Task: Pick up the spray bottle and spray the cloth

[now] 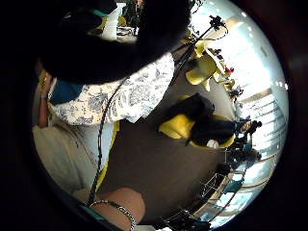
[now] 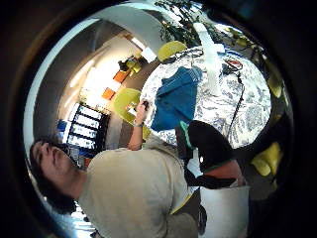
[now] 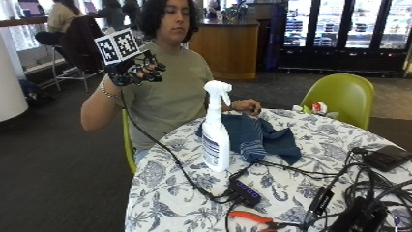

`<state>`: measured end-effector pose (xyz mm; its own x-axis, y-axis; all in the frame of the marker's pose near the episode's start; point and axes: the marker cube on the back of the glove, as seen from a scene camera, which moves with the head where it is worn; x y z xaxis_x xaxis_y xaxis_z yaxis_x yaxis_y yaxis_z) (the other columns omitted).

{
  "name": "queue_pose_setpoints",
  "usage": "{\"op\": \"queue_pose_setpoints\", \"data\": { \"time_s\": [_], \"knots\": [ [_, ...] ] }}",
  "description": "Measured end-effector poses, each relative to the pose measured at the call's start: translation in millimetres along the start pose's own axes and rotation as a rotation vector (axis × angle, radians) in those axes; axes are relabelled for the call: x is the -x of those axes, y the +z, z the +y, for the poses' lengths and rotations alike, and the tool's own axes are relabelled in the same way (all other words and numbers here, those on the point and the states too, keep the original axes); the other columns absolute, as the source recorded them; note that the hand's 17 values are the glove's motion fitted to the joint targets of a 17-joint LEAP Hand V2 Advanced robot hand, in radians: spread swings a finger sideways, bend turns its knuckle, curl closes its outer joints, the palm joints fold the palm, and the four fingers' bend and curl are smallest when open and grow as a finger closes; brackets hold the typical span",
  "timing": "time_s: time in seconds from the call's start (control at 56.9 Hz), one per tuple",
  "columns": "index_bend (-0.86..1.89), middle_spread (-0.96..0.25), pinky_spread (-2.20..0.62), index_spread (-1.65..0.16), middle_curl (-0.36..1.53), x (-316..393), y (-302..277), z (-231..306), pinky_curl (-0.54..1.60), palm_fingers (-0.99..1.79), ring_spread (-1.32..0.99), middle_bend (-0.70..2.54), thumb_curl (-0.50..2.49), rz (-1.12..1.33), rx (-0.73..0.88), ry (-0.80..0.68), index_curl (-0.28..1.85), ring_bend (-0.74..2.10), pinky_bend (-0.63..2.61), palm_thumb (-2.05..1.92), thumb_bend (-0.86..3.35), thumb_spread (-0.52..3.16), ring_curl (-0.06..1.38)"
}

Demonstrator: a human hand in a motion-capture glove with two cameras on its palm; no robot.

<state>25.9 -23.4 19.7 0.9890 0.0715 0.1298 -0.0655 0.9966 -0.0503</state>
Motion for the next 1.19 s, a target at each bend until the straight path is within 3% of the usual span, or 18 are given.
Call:
{"op": "queue_pose_setpoints", "data": {
  "time_s": [0.228,0.439,0.72,0.896,0.984,1.089,1.195],
  "knots": [
    [0.15,0.04,0.21,-0.39,0.27,-6,6,-6,0.31,0.31,-0.03,0.18,0.32,-0.008,0.033,0.007,0.21,0.38,0.42,0.59,0.05,1.16,0.26],
    [0.14,0.05,0.21,-0.39,0.29,-8,11,-21,0.32,0.30,-0.02,0.19,0.34,-0.052,-0.060,0.041,0.23,0.37,0.42,0.63,0.00,1.16,0.27],
    [0.13,0.05,0.21,-0.37,0.31,8,59,-57,0.33,0.33,-0.01,0.20,0.37,-0.624,-0.178,0.123,0.23,0.40,0.38,0.72,-0.01,1.12,0.29],
    [0.12,0.07,0.21,-0.35,0.32,16,95,-98,0.34,0.32,0.00,0.20,0.39,-0.837,-0.307,0.190,0.22,0.41,0.40,0.77,-0.01,1.07,0.30],
    [0.11,0.08,0.21,-0.32,0.32,14,102,-131,0.34,0.29,0.01,0.19,0.40,-0.906,-0.438,0.313,0.22,0.42,0.40,0.80,-0.01,1.05,0.31],
    [0.10,0.09,0.20,-0.29,0.33,14,112,-148,0.35,0.26,0.02,0.20,0.41,-0.928,-0.426,0.245,0.21,0.43,0.40,0.82,-0.02,1.02,0.32],
    [0.11,0.09,0.19,-0.25,0.33,7,118,-183,0.35,0.27,0.02,0.21,0.42,-0.890,-0.608,0.318,0.20,0.45,0.40,0.84,-0.02,0.99,0.32]
  ]
}}
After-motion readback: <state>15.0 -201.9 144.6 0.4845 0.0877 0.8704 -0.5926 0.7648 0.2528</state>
